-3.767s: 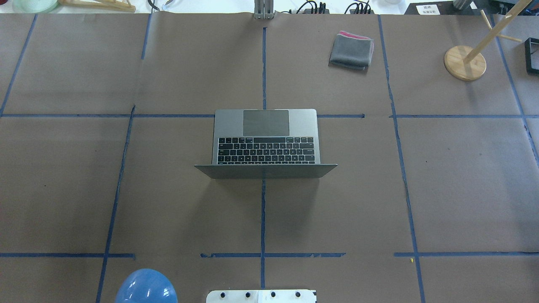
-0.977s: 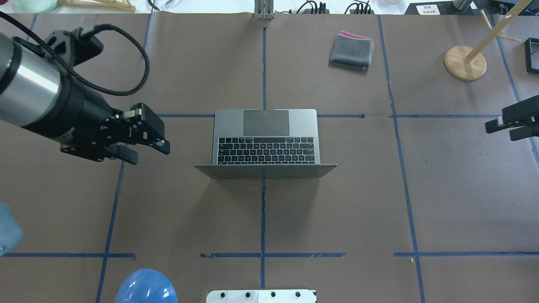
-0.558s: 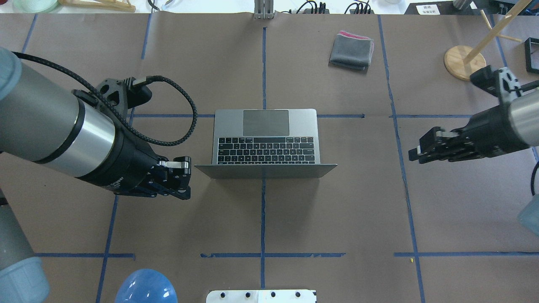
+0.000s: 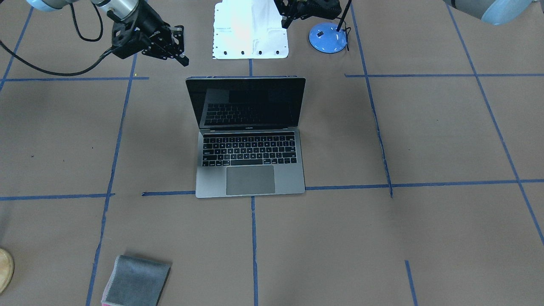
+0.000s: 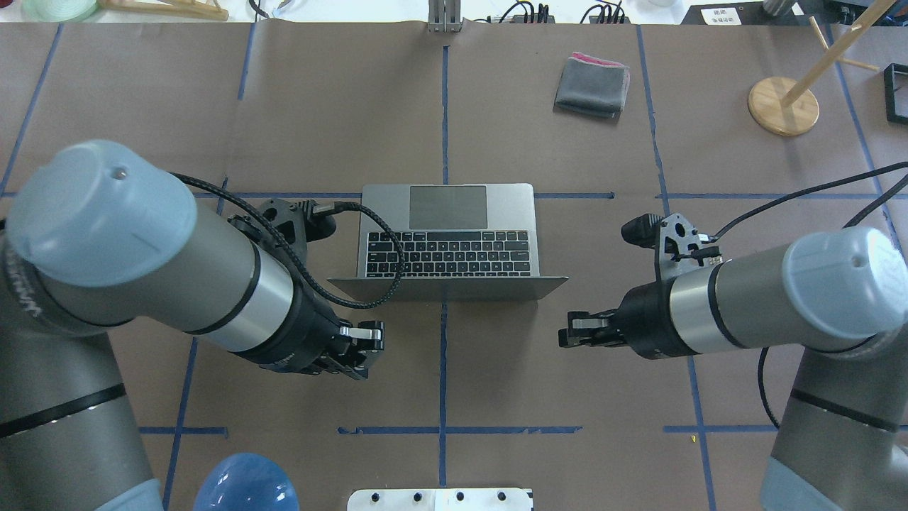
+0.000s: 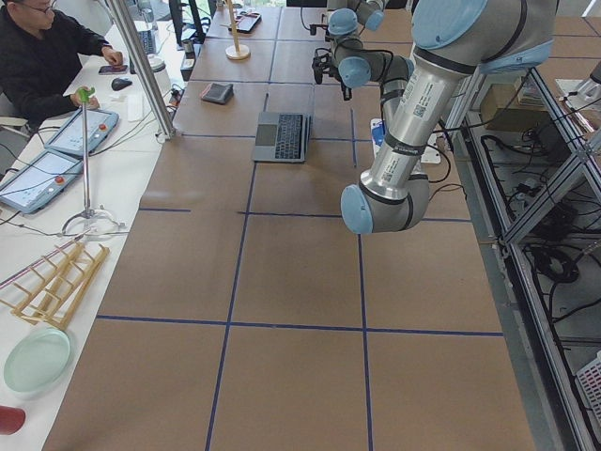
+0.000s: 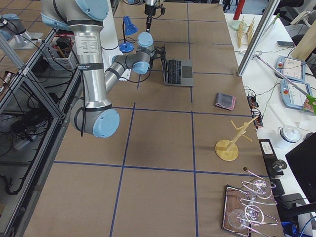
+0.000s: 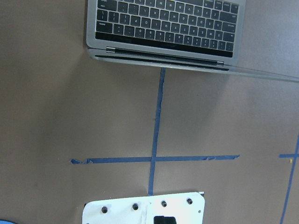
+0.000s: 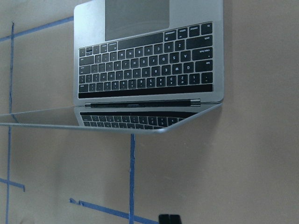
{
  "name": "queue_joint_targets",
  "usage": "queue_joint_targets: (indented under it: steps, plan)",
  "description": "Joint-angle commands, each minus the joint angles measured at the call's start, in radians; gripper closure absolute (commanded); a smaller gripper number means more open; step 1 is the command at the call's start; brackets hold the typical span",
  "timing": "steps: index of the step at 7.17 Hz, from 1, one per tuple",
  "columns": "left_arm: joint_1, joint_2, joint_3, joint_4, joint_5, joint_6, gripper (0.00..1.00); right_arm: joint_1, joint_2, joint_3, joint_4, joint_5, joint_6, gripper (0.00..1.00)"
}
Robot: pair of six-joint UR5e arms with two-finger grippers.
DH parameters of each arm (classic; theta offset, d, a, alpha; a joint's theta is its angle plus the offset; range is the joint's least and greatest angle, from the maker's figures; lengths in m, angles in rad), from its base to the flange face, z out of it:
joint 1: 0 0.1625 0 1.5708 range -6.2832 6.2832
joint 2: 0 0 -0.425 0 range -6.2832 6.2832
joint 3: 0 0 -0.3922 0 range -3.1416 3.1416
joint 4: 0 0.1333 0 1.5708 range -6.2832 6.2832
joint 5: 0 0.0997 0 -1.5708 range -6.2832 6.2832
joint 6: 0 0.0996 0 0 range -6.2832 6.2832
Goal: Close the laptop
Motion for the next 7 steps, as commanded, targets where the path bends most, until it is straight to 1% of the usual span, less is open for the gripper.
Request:
queue_joint_targets:
  steps: [1,2,3,4,5,7]
  plan:
    - [0.065,-0.004,0.088,-0.063,0.08,0.001,1.0,-0.09,0.011,-0.013,-0.002,-0.136,0.004,0.99]
    - [0.065,-0.007,0.125,-0.091,0.085,0.003,1.0,-0.09,0.023,-0.018,-0.002,-0.164,0.004,0.99]
    - [0.065,-0.013,0.147,-0.1,0.14,0.007,1.0,-0.09,0.049,-0.037,-0.003,-0.196,0.004,0.98]
    - [0.056,-0.024,0.17,-0.099,0.149,0.059,1.0,-0.089,0.081,-0.062,-0.003,-0.225,0.002,0.98]
    - [0.032,-0.026,0.194,-0.105,0.16,0.069,1.0,-0.086,0.091,-0.074,-0.003,-0.245,0.001,0.98]
    - [-0.017,-0.026,0.263,-0.226,0.16,0.069,1.0,-0.058,0.112,-0.1,0.0,-0.274,-0.008,0.98]
